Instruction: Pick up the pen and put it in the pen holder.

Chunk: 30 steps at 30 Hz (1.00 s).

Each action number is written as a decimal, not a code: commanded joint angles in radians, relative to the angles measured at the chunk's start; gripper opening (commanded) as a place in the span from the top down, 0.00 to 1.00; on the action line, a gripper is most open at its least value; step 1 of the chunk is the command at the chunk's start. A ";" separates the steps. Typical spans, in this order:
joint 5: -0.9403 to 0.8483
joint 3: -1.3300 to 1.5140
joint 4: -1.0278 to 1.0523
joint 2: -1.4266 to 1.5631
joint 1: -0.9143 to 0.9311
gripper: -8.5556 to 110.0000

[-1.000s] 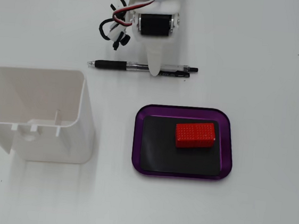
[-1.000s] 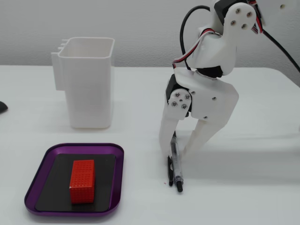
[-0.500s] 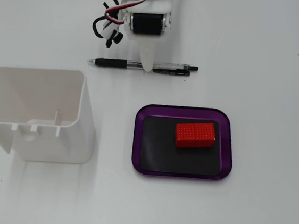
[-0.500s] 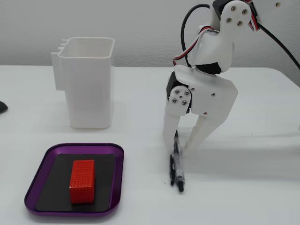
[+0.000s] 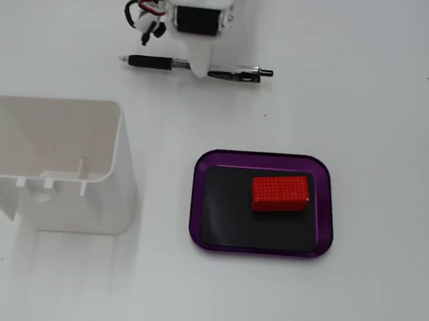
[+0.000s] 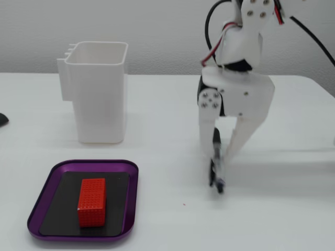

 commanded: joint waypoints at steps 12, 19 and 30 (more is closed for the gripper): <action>0.419 -0.540 0.029 0.308 0.006 0.93; 0.569 -0.692 -0.114 0.017 0.051 0.93; 0.577 -1.220 -0.078 -0.509 0.100 0.93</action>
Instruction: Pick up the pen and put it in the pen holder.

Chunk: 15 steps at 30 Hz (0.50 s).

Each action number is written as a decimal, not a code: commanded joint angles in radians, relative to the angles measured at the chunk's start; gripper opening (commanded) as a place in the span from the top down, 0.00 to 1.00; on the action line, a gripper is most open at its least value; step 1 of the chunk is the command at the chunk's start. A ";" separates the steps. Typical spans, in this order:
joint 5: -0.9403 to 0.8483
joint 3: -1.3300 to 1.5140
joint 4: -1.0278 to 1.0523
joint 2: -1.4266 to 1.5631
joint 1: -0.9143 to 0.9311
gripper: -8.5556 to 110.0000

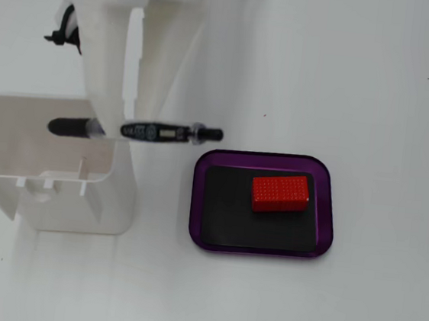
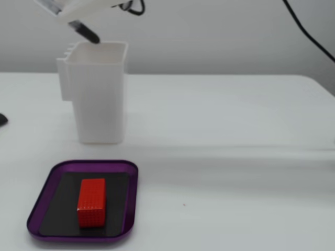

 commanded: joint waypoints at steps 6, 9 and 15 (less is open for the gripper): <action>0.009 -0.207 0.094 -0.153 0.087 0.93; 0.009 -0.206 0.106 -0.155 0.107 0.93; -0.003 -0.207 0.144 -0.155 0.120 0.92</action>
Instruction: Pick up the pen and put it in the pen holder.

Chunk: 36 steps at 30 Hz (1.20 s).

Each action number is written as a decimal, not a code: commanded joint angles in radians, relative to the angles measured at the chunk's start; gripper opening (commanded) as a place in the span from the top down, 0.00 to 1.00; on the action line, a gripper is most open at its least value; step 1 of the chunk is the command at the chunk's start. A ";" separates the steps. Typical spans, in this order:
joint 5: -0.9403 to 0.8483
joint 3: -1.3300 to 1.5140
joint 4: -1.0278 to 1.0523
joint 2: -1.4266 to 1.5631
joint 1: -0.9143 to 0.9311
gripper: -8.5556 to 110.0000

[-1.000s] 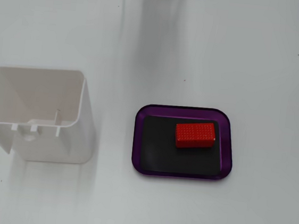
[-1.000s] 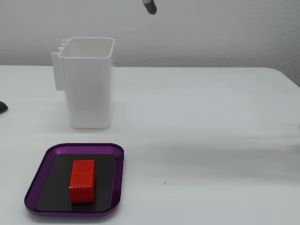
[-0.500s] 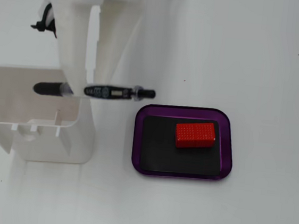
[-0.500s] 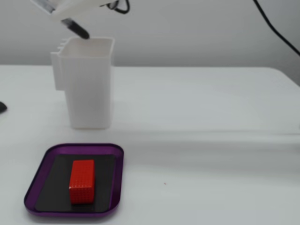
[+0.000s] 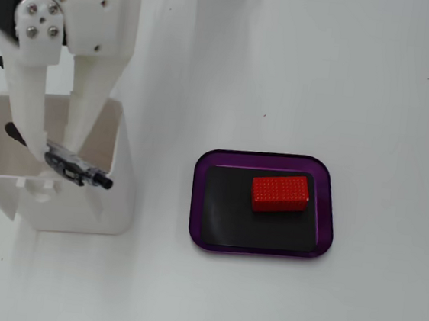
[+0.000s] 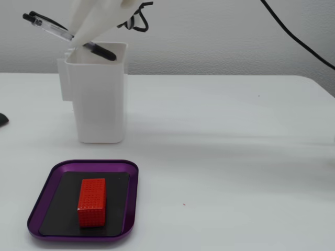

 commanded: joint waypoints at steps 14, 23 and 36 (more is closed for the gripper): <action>-0.146 -0.222 0.222 0.091 -0.017 0.84; -0.459 -0.515 0.675 0.387 -0.084 0.85; -0.600 0.905 0.529 1.273 -0.138 0.85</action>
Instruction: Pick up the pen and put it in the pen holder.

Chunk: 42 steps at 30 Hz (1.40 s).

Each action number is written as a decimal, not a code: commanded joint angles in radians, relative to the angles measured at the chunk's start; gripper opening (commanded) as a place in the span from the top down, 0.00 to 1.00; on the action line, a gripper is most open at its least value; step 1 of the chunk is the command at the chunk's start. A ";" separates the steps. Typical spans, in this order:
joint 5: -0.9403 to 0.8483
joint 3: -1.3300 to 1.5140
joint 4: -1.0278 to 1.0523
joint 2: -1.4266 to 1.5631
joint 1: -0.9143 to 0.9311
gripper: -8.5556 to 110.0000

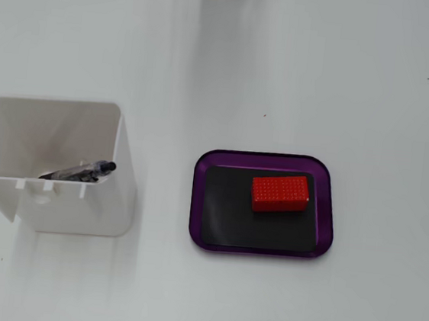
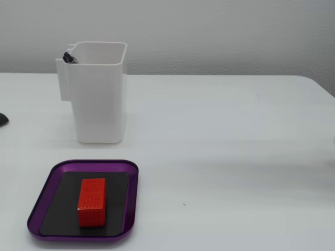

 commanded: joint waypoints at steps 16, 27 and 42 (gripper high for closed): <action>0.011 1.646 -0.462 1.134 -0.046 0.85; 0.199 1.663 -0.439 1.097 -0.046 0.93; 0.189 1.664 -0.446 1.097 -0.048 0.93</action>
